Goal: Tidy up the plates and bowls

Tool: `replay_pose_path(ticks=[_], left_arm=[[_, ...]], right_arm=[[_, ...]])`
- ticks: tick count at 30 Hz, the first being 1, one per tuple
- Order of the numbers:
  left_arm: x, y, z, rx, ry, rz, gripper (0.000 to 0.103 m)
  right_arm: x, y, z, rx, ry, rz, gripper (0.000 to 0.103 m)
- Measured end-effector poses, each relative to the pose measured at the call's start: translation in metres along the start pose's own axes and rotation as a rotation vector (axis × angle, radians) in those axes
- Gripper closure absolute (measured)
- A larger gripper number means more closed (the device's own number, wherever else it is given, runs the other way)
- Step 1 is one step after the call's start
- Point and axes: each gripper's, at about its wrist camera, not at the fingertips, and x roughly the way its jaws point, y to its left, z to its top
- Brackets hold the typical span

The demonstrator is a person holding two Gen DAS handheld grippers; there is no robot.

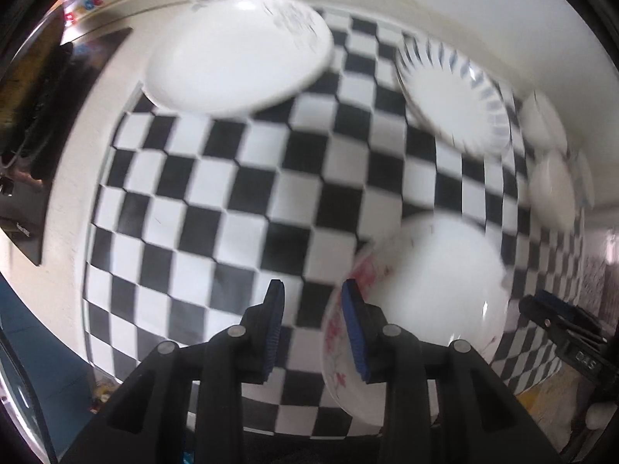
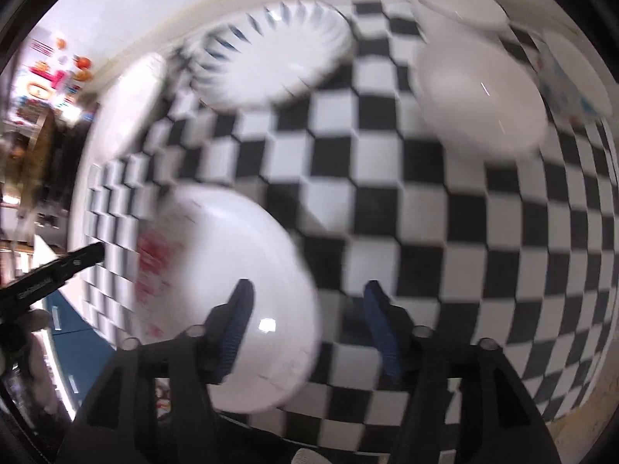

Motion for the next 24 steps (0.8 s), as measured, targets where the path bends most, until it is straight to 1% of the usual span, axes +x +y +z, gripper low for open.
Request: replay_pose_path(ticks=[3, 6, 8, 11, 13, 16, 18, 21, 22, 24], left_arm=[[-0.017, 0.026, 0.028, -0.048, -0.021, -0.066, 0.073], [-0.019, 0.038, 0.067, -0.068, -0.068, -0.059, 0.073], [-0.022, 0.052, 0.089, -0.095, -0.096, -0.053, 0.072], [-0.018, 0.086, 0.123, -0.16, -0.102, -0.076, 0.07], [-0.013, 0.109, 0.14, -0.202, -0.098, -0.09, 0.069], [-0.003, 0.147, 0.163, -0.266, -0.076, -0.123, 0.069], [0.011, 0.168, 0.18, -0.302, -0.056, -0.147, 0.069], [0.031, 0.186, 0.199, -0.322, -0.016, -0.173, 0.069], [0.039, 0.19, 0.205, -0.328, 0.0, -0.193, 0.069], [0.053, 0.195, 0.215, -0.324, 0.021, -0.196, 0.069]], right_arm=[[-0.01, 0.026, 0.032, 0.006, -0.04, 0.11, 0.029], [-0.007, 0.062, 0.073, 0.009, -0.078, 0.197, 0.019], [0.0, 0.086, 0.099, -0.015, -0.099, 0.223, 0.018], [0.017, 0.121, 0.135, -0.063, -0.1, 0.173, 0.018], [0.031, 0.135, 0.155, -0.06, -0.079, 0.188, 0.018], [0.061, 0.151, 0.186, -0.033, -0.023, 0.198, 0.018], [0.081, 0.156, 0.201, -0.03, 0.0, 0.202, 0.018], [0.111, 0.158, 0.22, -0.006, 0.043, 0.165, 0.019], [0.12, 0.158, 0.224, 0.007, 0.055, 0.166, 0.019], [0.137, 0.162, 0.234, 0.019, 0.073, 0.17, 0.02]])
